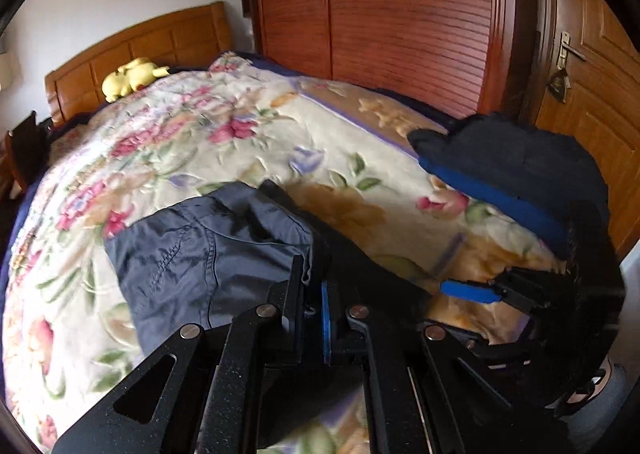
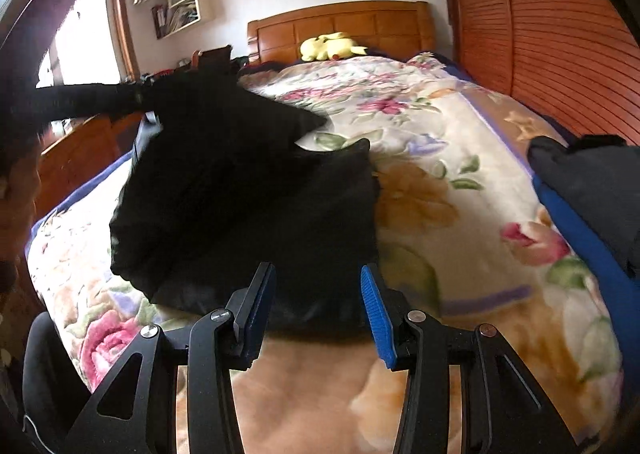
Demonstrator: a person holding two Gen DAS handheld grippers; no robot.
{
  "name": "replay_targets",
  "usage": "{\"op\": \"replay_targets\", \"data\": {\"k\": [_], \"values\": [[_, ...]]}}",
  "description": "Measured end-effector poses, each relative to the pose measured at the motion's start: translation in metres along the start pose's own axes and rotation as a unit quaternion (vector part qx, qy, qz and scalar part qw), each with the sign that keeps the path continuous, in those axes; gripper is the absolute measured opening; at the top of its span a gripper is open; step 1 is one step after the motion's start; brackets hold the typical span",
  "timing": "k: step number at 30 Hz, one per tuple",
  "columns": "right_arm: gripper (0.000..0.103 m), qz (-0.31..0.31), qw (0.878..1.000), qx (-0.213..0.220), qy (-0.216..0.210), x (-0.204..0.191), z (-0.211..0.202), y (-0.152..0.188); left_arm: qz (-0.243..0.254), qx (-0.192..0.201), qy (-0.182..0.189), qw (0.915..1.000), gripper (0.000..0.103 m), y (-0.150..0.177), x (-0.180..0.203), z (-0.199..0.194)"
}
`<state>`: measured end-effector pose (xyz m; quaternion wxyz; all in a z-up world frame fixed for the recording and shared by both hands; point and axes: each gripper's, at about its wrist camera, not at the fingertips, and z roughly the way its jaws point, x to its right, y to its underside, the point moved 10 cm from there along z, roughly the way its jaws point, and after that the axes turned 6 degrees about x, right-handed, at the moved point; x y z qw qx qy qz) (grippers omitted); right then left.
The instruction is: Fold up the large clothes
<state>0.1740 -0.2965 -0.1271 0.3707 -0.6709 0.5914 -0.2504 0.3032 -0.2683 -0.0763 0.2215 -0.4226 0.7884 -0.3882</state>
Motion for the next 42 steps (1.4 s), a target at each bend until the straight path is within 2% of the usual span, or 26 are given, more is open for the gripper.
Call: {"op": "replay_targets", "data": {"k": [4, 7, 12, 16, 21, 22, 25, 26, 30, 34, 38, 42], "values": [[0.046, -0.005, 1.000, -0.015, 0.009, 0.007, -0.001, 0.011, 0.011, -0.007, -0.019, 0.9997, 0.007, 0.011, 0.001, 0.007], [0.046, -0.006, 1.000, -0.023, 0.010, 0.010, 0.000, 0.015, 0.004, -0.013, -0.017, 0.9998, 0.007, 0.017, 0.000, 0.008], [0.046, -0.005, 1.000, -0.023, 0.011, 0.008, 0.003, 0.006, 0.003, 0.012, -0.021, 0.9997, 0.019, 0.015, -0.001, -0.006], [0.046, -0.010, 1.000, -0.011, 0.010, 0.004, 0.010, -0.006, -0.007, 0.039, -0.016, 0.9991, 0.035, 0.016, -0.010, -0.031], [0.046, -0.019, 1.000, 0.009, 0.016, -0.005, 0.011, -0.026, -0.014, 0.044, -0.018, 0.9988, 0.037, 0.034, -0.029, -0.056], [0.046, -0.020, 0.999, 0.016, 0.019, -0.007, 0.010, -0.033, -0.013, 0.043, -0.021, 0.9987, 0.041, 0.041, -0.035, -0.063], [0.046, -0.024, 0.999, 0.038, 0.019, -0.016, 0.009, -0.052, -0.017, 0.042, -0.028, 0.9986, 0.066, 0.060, -0.052, -0.074], [0.046, -0.025, 0.998, 0.046, 0.018, -0.020, 0.008, -0.059, -0.022, 0.041, -0.031, 0.9984, 0.070, 0.067, -0.059, -0.078], [0.046, -0.029, 0.997, 0.071, 0.006, -0.037, 0.007, -0.077, -0.055, 0.031, -0.048, 0.9969, 0.073, 0.097, -0.087, -0.085], [0.054, -0.022, 0.995, 0.092, -0.017, -0.054, 0.011, -0.087, -0.088, 0.016, -0.064, 0.9939, 0.073, 0.125, -0.114, -0.084], [0.058, -0.022, 0.996, 0.081, -0.023, -0.066, 0.032, -0.085, -0.111, 0.007, -0.075, 0.9909, 0.073, 0.147, -0.135, -0.085], [0.058, -0.016, 0.999, 0.045, -0.017, -0.067, 0.057, -0.076, -0.126, 0.006, -0.084, 0.9884, 0.073, 0.161, -0.152, -0.090]]}}
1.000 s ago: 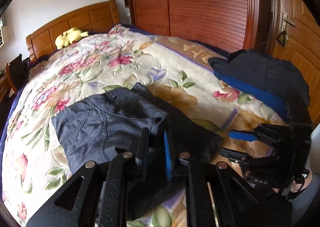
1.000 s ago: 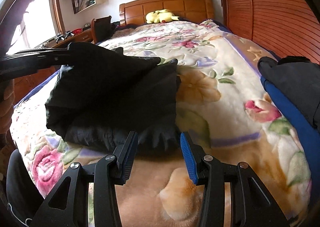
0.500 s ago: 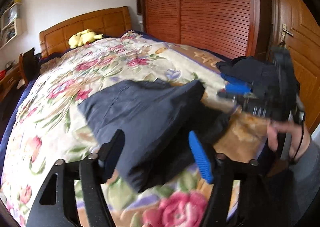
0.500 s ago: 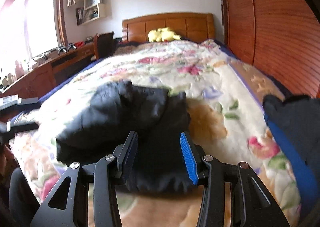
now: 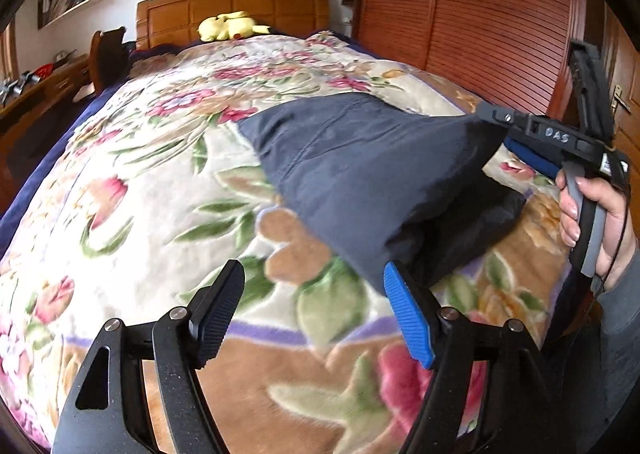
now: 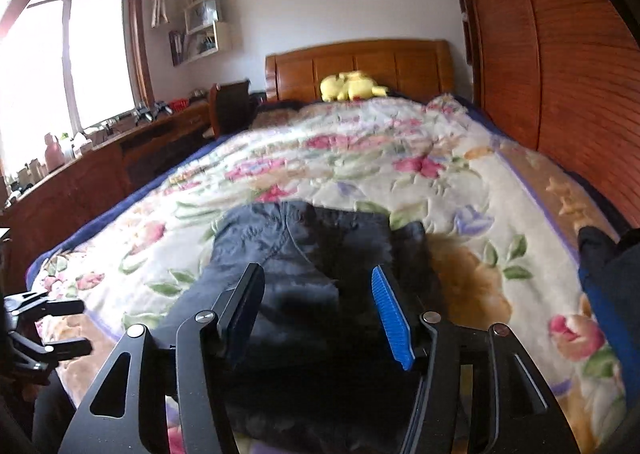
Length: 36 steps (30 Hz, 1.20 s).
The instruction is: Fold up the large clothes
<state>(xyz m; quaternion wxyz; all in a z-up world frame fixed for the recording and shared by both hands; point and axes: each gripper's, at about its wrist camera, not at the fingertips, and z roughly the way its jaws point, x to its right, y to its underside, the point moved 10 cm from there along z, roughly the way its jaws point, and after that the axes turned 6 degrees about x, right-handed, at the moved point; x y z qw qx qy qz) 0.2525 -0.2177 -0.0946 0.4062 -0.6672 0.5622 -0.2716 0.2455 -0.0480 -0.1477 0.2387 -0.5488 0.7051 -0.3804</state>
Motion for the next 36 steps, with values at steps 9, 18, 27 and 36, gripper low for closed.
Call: {"op": "replay_targets", "data": {"k": [9, 18, 27, 36], "values": [[0.058, 0.008, 0.998, -0.068, -0.014, 0.005, 0.028, 0.025, -0.020, -0.002, -0.008, 0.9998, 0.073, 0.018, -0.024, -0.003], [0.007, 0.005, 0.996, -0.056, -0.076, -0.008, 0.010, 0.017, -0.026, -0.007, -0.006, 0.9996, 0.073, 0.024, -0.021, 0.003], [0.005, -0.005, 0.998, 0.026, -0.057, 0.011, -0.041, -0.007, -0.015, -0.007, 0.003, 0.9999, 0.073, 0.021, -0.002, 0.009], [0.005, 0.016, 1.000, 0.020, 0.015, 0.079, -0.067, 0.013, -0.002, 0.003, 0.016, 0.9999, 0.073, 0.003, 0.020, 0.018]]}}
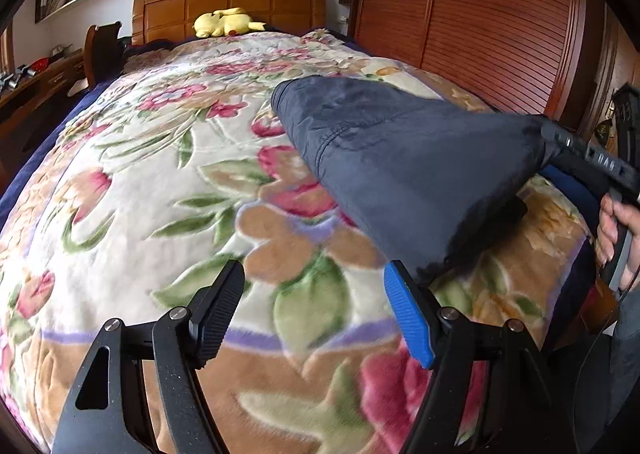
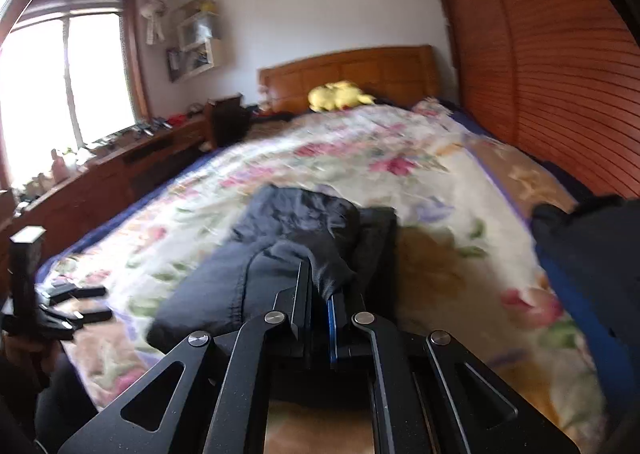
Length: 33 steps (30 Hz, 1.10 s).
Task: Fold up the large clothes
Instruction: 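Close both tools on the folded black jacket bundle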
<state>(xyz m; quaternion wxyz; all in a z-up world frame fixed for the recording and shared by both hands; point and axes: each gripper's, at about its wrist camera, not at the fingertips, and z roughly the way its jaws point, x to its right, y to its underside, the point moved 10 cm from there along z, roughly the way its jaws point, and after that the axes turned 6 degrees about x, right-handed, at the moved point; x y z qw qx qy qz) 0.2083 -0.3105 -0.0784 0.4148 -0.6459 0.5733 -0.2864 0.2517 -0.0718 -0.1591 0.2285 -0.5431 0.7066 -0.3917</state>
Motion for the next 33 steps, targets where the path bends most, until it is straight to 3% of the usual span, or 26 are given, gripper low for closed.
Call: {"op": "replay_targets", "data": {"k": [5, 8, 15, 23, 33], "values": [[0.005, -0.005, 0.999, -0.052, 0.015, 0.010, 0.020, 0.032, 0.009, 0.015, 0.011, 0.9998, 0.073, -0.025, 0.011, 0.016], [0.011, 0.008, 0.997, -0.071, 0.010, 0.007, 0.036, 0.038, 0.012, 0.020, 0.014, 0.9996, 0.073, -0.038, 0.016, 0.029], [0.046, 0.036, 0.995, -0.090, 0.039, 0.017, 0.065, 0.043, 0.035, 0.022, 0.011, 0.9991, 0.073, -0.065, 0.020, 0.063], [0.056, 0.026, 0.994, -0.093, 0.057, 0.010, 0.076, 0.050, 0.052, 0.014, -0.003, 0.9986, 0.073, -0.094, 0.007, 0.112], [0.067, 0.039, 0.992, -0.113, 0.052, 0.015, 0.090, 0.055, 0.038, 0.003, -0.016, 0.9991, 0.073, -0.119, -0.020, 0.163]]}}
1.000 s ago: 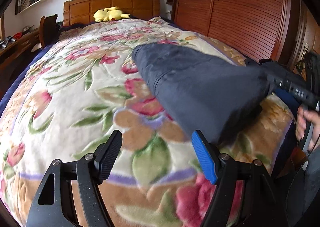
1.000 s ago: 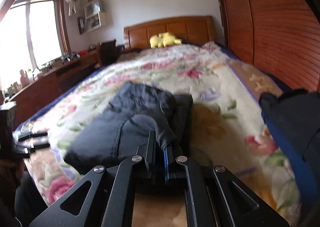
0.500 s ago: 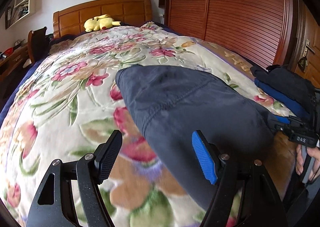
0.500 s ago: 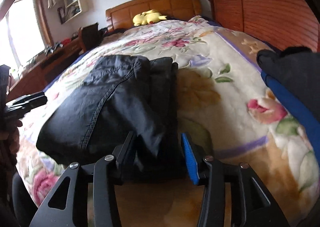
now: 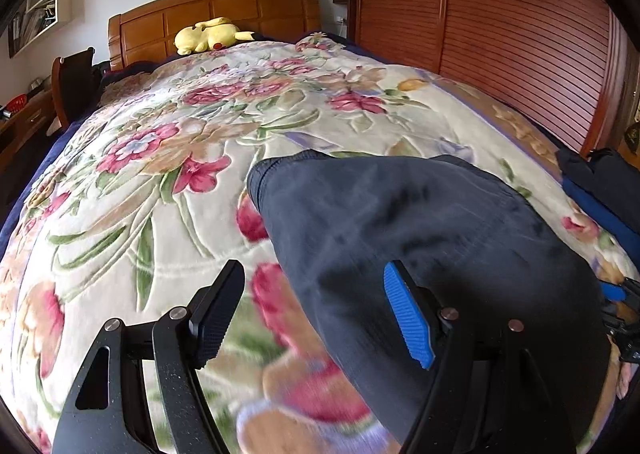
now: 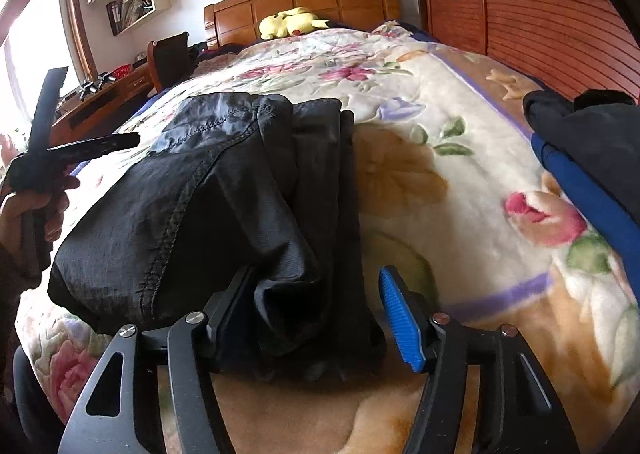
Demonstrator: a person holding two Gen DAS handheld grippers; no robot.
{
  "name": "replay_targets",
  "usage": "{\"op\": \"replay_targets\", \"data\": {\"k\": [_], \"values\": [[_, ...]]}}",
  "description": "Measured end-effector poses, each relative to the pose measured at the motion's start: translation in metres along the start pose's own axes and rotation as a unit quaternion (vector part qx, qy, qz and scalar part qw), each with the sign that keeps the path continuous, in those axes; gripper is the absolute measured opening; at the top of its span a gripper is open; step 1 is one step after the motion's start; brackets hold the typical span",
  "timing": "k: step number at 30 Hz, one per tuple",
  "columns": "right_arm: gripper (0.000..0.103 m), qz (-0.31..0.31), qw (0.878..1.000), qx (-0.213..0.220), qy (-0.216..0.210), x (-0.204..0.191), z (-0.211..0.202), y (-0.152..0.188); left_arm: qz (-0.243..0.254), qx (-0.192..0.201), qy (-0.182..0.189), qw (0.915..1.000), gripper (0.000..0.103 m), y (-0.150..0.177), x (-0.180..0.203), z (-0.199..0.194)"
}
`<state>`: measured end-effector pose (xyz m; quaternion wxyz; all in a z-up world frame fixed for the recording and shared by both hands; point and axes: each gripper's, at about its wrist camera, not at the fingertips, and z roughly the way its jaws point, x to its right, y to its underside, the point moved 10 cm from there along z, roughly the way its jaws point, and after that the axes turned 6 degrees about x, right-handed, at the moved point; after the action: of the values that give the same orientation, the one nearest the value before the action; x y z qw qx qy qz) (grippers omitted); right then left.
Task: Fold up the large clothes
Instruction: 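Close both tools on the folded black jacket bundle, then lift the jacket bundle with both tools and carry it toward the wardrobe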
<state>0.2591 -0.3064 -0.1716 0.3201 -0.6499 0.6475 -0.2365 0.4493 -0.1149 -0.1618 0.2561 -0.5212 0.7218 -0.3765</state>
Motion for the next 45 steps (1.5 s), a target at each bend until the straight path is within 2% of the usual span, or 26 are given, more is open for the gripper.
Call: {"op": "replay_targets", "data": {"k": [16, 23, 32, 33, 37, 38, 41, 45], "values": [[0.071, -0.006, 1.000, -0.024, -0.005, -0.003, 0.018, 0.003, -0.014, -0.020, -0.015, 0.9996, 0.073, -0.018, -0.032, 0.073], [0.071, -0.011, 0.999, -0.032, -0.003, -0.007, 0.024, 0.006, -0.019, -0.030, -0.018, 0.9992, 0.075, -0.014, -0.040, 0.091], [0.071, -0.002, 0.999, -0.046, -0.020, -0.013, 0.030, 0.011, -0.024, -0.048, -0.001, 0.9986, 0.075, -0.010, -0.040, 0.108], [0.071, -0.003, 0.999, -0.047, -0.019, -0.014, 0.030, 0.010, -0.027, -0.049, 0.001, 0.9984, 0.073, -0.009, -0.039, 0.109], [0.069, -0.005, 0.999, -0.046, -0.022, -0.016, 0.029, 0.010, -0.040, -0.058, 0.031, 0.9970, 0.046, -0.007, -0.030, 0.111], [0.068, -0.003, 0.999, -0.047, -0.027, -0.016, 0.029, 0.010, -0.036, -0.059, 0.026, 0.9973, 0.039, -0.008, -0.029, 0.111], [0.056, -0.002, 0.998, -0.048, -0.044, -0.021, 0.028, 0.011, -0.019, -0.058, 0.016, 0.9980, 0.026, -0.010, -0.023, 0.108], [0.029, -0.017, 0.997, -0.045, -0.062, -0.030, 0.024, 0.010, 0.004, -0.044, -0.007, 0.9990, 0.017, -0.020, -0.019, 0.093]]}}
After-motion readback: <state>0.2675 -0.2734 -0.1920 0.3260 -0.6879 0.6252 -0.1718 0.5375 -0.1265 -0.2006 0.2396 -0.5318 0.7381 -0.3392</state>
